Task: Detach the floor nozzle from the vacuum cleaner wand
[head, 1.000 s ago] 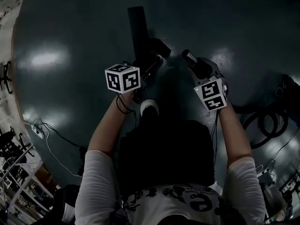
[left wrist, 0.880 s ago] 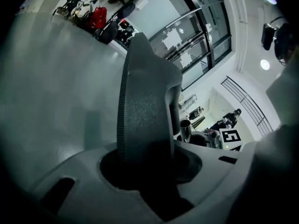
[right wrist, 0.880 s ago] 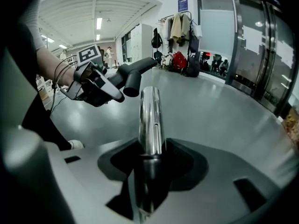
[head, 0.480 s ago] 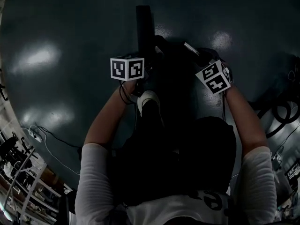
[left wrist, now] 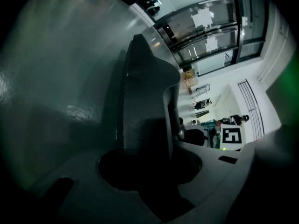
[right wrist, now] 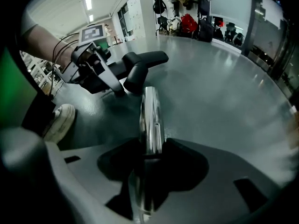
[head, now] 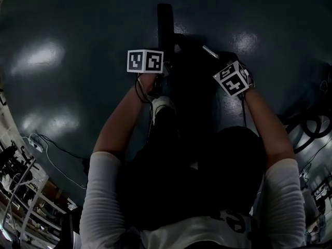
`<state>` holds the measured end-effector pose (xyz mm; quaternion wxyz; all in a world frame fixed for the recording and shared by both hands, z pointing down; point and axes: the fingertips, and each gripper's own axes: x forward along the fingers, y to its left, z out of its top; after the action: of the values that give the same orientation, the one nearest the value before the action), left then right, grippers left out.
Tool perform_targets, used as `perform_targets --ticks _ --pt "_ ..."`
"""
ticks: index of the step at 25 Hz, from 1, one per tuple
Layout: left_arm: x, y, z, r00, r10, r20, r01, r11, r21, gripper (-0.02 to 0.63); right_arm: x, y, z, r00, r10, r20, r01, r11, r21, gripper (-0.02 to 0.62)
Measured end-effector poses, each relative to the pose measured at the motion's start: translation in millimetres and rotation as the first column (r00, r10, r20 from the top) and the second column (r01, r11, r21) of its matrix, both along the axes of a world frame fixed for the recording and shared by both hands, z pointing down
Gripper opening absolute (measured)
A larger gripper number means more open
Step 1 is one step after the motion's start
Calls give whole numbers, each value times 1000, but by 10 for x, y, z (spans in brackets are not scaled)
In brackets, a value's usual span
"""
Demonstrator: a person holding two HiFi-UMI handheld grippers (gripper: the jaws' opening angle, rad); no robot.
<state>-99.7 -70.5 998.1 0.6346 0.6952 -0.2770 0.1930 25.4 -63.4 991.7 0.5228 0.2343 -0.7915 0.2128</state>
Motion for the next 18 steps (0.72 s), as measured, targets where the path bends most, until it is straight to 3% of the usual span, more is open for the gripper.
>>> perform_targets --ticks 3,6,8,12,16,18 --pt "43 -5 1 997 -57 -43 55 997 -55 117 -18 31 38 999 -45 11 45 999 24 183" --pt "-4 -13 -25 999 -53 -12 53 998 -40 134 -21 42 37 998 -61 25 60 997 43 183" --pt "-4 -49 -60 999 -46 17 46 999 -10 188 11 29 37 998 -51 23 50 998 39 184" --pt "-40 -82 -136 995 -7 104 -5 993 119 387 -6 0 -84 998 -30 58 26 998 61 184" --pt "-191 -4 -177 979 -23 205 -19 979 204 495 -50 -118 -397 983 59 176 -79 991 111 184" --pt "-316 -8 -231 960 -45 276 -32 962 270 508 -51 -176 -567 969 86 232 -121 983 140 183"
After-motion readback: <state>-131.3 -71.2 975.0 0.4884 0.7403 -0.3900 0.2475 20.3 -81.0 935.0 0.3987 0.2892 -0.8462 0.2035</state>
